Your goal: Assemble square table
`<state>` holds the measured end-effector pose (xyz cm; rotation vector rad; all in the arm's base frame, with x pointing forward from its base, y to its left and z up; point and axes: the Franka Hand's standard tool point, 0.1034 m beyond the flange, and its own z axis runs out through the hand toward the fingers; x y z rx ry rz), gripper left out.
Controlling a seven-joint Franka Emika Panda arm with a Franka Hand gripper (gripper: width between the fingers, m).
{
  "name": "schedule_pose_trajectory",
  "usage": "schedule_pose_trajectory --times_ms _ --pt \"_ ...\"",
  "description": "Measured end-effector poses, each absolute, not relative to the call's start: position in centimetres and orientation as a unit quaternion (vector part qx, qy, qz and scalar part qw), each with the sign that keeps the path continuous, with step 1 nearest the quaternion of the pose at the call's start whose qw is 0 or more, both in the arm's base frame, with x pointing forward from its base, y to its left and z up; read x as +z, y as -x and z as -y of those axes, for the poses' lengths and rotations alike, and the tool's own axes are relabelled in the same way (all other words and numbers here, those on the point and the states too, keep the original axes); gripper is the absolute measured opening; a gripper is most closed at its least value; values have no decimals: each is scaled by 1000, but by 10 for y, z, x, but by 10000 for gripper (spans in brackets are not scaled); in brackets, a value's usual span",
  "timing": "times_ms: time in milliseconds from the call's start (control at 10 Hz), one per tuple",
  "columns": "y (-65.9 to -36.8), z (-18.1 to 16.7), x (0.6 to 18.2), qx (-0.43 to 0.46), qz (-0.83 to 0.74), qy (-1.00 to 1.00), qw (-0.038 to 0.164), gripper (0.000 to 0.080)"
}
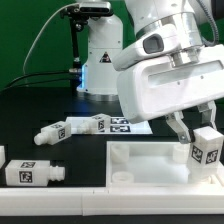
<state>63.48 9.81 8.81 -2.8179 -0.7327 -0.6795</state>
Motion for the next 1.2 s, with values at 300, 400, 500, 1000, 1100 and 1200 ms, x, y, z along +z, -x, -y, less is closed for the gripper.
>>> schedule_pose_trajectory --times_ms 300,400,500,1000,1100,1200 --pt "-632 -100 88 -242 227 941 67 284" --pt "-632 -100 88 -242 228 941 66 294" --pt "-632 -100 87 -242 228 941 66 294" --pt "-632 -99 87 -241 224 942 67 647" --pt "-632 -99 87 -241 223 942 67 647" --pt "-632 -98 87 -241 221 943 67 649"
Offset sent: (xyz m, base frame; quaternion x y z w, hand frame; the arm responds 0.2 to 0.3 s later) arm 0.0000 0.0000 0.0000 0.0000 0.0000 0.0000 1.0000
